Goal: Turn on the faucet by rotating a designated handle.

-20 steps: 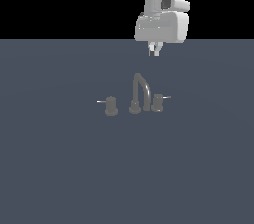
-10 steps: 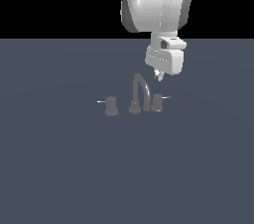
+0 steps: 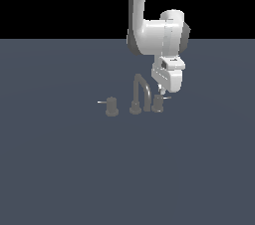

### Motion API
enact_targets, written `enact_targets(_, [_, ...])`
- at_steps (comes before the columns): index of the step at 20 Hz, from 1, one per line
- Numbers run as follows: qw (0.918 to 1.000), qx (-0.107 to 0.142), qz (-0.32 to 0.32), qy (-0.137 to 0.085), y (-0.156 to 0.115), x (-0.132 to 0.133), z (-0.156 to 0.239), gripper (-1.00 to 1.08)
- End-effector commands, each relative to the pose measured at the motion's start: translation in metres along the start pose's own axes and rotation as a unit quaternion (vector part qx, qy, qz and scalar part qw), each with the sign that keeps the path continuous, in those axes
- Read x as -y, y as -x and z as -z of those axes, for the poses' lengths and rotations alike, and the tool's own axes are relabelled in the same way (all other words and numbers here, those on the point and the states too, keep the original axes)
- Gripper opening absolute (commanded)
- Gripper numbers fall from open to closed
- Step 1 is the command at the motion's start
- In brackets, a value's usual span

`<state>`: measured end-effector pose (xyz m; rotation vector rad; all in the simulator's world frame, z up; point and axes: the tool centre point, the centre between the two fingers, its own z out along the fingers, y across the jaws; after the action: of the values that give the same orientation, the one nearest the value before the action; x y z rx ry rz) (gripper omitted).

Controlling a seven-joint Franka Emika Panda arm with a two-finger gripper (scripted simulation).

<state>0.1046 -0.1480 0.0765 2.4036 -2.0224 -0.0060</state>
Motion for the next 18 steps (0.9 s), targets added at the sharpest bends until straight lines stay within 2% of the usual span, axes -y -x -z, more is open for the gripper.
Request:
enact_targets(1, [1.0, -0.001, -0.009, -0.001, -0.003, 0.001, -0.008, -1.0])
enact_targets(9, [0.9999, -0.001, -0.014, -0.001, -0.004, 0.001, -0.013, -1.0])
enact_targets(18, [0.9999, -0.001, -0.014, -0.001, -0.019, -0.029, -0.013, -1.0])
